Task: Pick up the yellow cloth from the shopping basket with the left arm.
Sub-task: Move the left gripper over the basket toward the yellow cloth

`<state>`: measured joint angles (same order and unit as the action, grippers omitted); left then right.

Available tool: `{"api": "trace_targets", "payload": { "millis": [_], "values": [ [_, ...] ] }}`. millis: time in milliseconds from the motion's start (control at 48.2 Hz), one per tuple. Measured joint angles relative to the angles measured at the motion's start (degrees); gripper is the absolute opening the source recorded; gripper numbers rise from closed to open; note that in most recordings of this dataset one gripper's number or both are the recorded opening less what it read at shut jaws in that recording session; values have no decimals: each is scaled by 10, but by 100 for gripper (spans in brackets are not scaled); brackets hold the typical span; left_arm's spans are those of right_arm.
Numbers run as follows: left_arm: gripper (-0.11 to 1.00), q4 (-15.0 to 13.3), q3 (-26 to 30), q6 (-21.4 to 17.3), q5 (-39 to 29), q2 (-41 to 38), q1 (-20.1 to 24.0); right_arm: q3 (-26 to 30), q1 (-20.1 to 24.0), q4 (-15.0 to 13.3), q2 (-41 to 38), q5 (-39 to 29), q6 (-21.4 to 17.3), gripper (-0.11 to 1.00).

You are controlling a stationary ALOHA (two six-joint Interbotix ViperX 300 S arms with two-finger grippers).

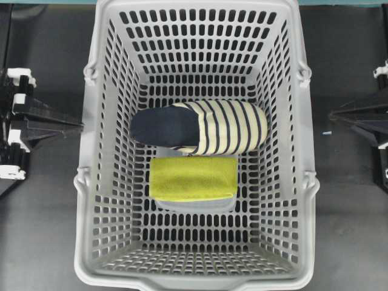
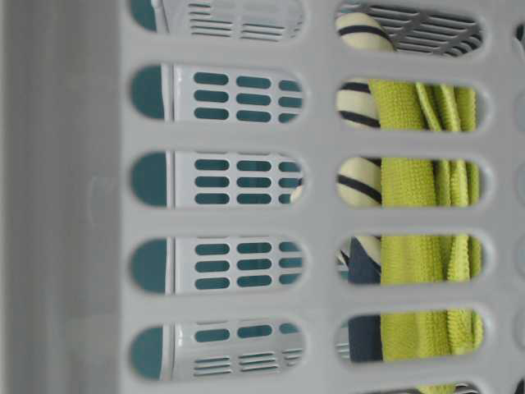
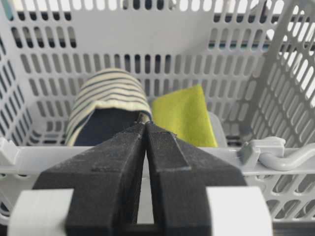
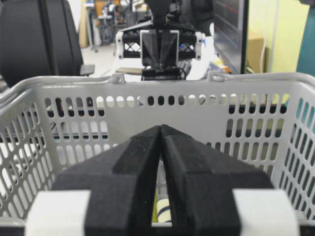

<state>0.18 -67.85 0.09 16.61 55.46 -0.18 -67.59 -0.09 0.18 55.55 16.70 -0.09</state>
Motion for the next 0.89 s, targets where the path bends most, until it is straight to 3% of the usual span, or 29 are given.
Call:
{"api": "trace_targets", "payload": {
  "millis": [125, 478, 561, 706, 789, 893],
  "values": [
    [1, 18, 69, 3, -77, -8, 1, 4, -1, 4, 0, -11, -6, 0],
    [1, 22, 244, -1, -312, -102, -3, 38, -2, 6, 10, -134, -11, 2],
    [1, 22, 287, -2, -356, -145, -7, 41, -2, 6, 18, -150, -11, 17],
    [7, 23, 349, 0, -418, -225, -12, 44, -2, 6, 26, -160, -11, 61],
    [22, 23, 382, 3, -449, -268, -15, 44, 1, 6, 29, -168, -11, 78],
    [54, 23, 425, 4, -483, -327, -19, 44, 6, 5, 31, -171, -11, 78]
  ]
}}
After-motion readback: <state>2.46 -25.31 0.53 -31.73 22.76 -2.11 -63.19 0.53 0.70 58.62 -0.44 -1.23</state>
